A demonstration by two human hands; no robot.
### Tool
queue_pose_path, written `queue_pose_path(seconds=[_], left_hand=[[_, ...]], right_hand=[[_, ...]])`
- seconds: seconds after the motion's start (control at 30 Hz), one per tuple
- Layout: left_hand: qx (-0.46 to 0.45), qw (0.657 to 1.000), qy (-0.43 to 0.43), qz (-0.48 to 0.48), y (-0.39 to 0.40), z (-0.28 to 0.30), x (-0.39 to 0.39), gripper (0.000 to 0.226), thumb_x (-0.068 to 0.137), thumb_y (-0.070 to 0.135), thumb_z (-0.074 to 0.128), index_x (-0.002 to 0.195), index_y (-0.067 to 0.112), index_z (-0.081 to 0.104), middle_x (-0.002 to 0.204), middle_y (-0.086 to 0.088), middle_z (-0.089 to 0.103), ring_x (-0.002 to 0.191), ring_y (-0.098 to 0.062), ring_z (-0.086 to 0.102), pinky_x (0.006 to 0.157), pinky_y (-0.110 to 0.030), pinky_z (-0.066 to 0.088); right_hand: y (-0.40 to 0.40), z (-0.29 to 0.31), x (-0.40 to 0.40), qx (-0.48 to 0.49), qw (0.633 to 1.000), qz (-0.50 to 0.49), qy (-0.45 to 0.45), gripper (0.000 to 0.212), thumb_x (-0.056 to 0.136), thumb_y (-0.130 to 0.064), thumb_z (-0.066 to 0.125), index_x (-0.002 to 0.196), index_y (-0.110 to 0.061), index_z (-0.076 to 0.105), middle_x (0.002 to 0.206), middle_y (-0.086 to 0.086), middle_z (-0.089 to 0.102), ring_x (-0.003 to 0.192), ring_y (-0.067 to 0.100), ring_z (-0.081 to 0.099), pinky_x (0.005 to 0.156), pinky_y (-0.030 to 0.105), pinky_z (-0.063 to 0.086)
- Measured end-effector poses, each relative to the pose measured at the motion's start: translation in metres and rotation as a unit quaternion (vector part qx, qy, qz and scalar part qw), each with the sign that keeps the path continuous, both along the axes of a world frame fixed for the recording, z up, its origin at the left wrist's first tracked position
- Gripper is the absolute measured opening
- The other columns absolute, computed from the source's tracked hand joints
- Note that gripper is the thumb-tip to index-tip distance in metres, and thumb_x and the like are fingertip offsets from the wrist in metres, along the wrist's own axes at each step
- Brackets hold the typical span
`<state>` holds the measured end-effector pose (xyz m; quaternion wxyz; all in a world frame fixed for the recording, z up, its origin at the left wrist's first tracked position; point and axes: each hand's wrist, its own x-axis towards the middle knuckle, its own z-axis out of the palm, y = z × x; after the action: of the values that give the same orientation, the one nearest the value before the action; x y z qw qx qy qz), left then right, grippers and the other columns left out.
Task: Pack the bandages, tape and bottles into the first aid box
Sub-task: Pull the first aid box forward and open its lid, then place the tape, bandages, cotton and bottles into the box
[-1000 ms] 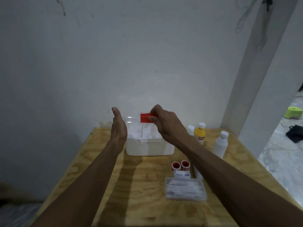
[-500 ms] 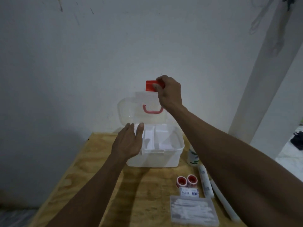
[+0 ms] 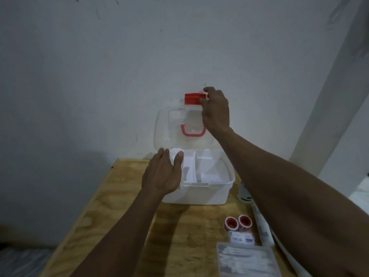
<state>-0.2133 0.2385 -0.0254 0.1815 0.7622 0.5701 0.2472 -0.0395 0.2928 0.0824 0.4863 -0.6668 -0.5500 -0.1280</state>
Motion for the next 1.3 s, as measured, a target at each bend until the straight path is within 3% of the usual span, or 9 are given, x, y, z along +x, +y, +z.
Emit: queue_pose_path(seconds=[0.13,0.4,0.57,0.7,0.9,1.3], left_hand=[[0.003,1.0,0.024,0.004,0.0,0.0,0.0,0.074,0.096,0.061,0.022,0.154,0.015,0.024,0.163,-0.004,0.02,0.15,-0.026,0.021,0.118,-0.046,0.023],[0.018,0.993,0.12,-0.014,-0.005,0.007,0.0,0.07,0.097,0.059,0.023,0.155,0.02,0.02,0.165,-0.006,0.012,0.152,-0.028,0.007,0.12,-0.053,0.02],[0.04,0.986,0.16,-0.03,-0.005,0.01,0.002,0.069,0.098,0.057,0.021,0.155,0.019,0.019,0.164,-0.009,0.013,0.152,-0.027,0.007,0.121,-0.053,0.015],[0.049,0.984,0.165,-0.048,-0.003,0.009,0.001,0.067,0.099,0.053,0.021,0.154,0.015,0.02,0.164,-0.011,0.014,0.152,-0.027,0.007,0.122,-0.049,0.012],[0.057,0.979,0.185,-0.066,0.0,0.012,0.003,0.065,0.101,0.049,0.021,0.153,0.01,0.023,0.162,-0.014,0.021,0.151,-0.028,0.012,0.123,-0.047,0.012],[0.041,0.981,0.178,-0.071,-0.01,0.022,0.003,0.062,0.101,0.046,0.027,0.148,0.007,0.033,0.157,-0.016,0.032,0.147,-0.03,0.024,0.119,-0.047,0.021]], right_hand=[[-0.004,-0.005,0.005,-0.018,0.995,-0.024,-0.092,0.032,0.102,-0.013,0.048,0.132,-0.01,0.058,0.119,0.017,0.061,0.108,0.035,0.058,0.089,0.045,0.052],[-0.006,0.009,0.007,-0.031,0.996,-0.05,-0.06,0.023,0.101,-0.022,0.05,0.121,-0.015,0.06,0.107,0.01,0.066,0.094,0.03,0.064,0.077,0.039,0.053],[-0.003,0.006,0.01,-0.039,0.995,-0.033,-0.084,0.027,0.103,-0.02,0.048,0.121,-0.015,0.067,0.106,0.011,0.066,0.096,0.032,0.063,0.081,0.045,0.054],[-0.009,0.008,0.013,-0.056,0.993,-0.024,-0.098,0.03,0.102,-0.018,0.049,0.128,-0.016,0.064,0.116,0.012,0.065,0.104,0.032,0.06,0.086,0.045,0.053],[-0.037,0.017,0.021,-0.071,0.996,0.002,-0.059,0.032,0.1,-0.018,0.051,0.13,-0.016,0.062,0.131,0.011,0.059,0.121,0.029,0.053,0.094,0.04,0.047],[-0.127,-0.017,0.016,-0.11,0.991,0.068,0.019,0.027,0.096,-0.024,0.06,0.119,-0.014,0.069,0.118,0.008,0.068,0.104,0.022,0.064,0.093,0.03,0.048]])
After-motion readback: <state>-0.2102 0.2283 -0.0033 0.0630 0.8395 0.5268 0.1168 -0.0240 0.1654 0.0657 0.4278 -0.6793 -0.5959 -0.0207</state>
